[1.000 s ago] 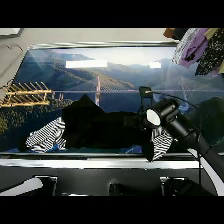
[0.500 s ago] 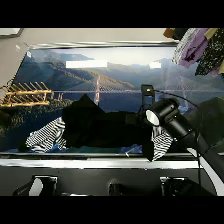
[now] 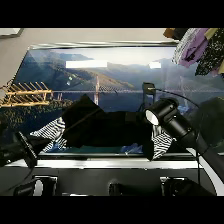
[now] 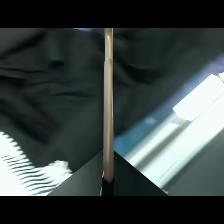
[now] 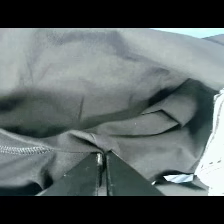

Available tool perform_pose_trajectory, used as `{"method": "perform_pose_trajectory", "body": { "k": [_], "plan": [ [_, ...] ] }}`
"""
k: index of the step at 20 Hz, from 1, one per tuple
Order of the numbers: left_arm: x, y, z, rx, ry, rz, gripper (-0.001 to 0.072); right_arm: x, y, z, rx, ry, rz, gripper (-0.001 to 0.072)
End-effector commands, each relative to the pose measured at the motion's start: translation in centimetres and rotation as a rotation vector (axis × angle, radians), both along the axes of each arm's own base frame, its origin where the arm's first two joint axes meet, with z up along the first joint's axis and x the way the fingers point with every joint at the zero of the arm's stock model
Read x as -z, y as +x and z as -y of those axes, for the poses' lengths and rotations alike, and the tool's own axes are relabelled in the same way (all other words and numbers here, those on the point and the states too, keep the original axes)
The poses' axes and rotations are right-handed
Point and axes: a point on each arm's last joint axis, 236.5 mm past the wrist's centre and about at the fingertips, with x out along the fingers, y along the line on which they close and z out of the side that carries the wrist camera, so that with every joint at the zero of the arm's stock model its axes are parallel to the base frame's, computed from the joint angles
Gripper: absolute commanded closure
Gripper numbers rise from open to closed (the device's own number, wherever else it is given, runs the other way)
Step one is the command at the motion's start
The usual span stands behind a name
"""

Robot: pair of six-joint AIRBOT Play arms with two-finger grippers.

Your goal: Fold the clothes and pants, and hang the long-sleeved shirts on hangers.

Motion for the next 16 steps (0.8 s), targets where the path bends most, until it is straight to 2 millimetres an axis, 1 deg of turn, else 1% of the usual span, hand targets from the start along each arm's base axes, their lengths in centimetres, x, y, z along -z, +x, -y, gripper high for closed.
{"method": "perform_pose_trajectory", "body": {
  "k": [1, 5, 7, 9, 11, 13, 14, 16],
  "plan": [
    [-0.3, -2.0, 2.4, 0.109, -0.045, 0.008, 0.0688, 0.0, 0.4, 0.8, 0.025, -0.028, 0.014, 0.0677],
    [-0.2, -1.7, 2.5, 0.113, -0.053, -0.005, 0.0688, -0.4, 1.3, 3.4, 0.114, -0.107, 0.053, 0.0677],
    [0.1, -1.2, 2.4, 0.116, -0.063, -0.023, 0.0688, -0.3, 1.6, 3.6, 0.149, -0.108, 0.061, 0.0677],
    [0.0, -0.5, 2.7, 0.136, -0.107, -0.054, 0.0688, 0.5, 1.6, 3.6, 0.161, -0.118, 0.041, 0.0677],
    [0.5, 0.5, 2.5, 0.158, -0.112, -0.088, 0.0688, 1.2, 1.8, 3.5, 0.191, -0.118, 0.028, 0.0677],
    [0.4, 1.8, 2.2, 0.182, -0.108, -0.098, 0.0688, 1.5, 2.2, 3.4, 0.223, -0.108, 0.037, 0.0677],
    [0.4, 2.2, 2.0, 0.208, -0.106, -0.111, 0.0688, 1.6, 2.4, 3.4, 0.248, -0.101, 0.043, 0.0677],
    [0.8, 2.8, 1.6, 0.257, -0.090, -0.135, 0.0688, 1.8, 2.6, 4.1, 0.350, -0.053, 0.018, 0.0678]
  ]
}}
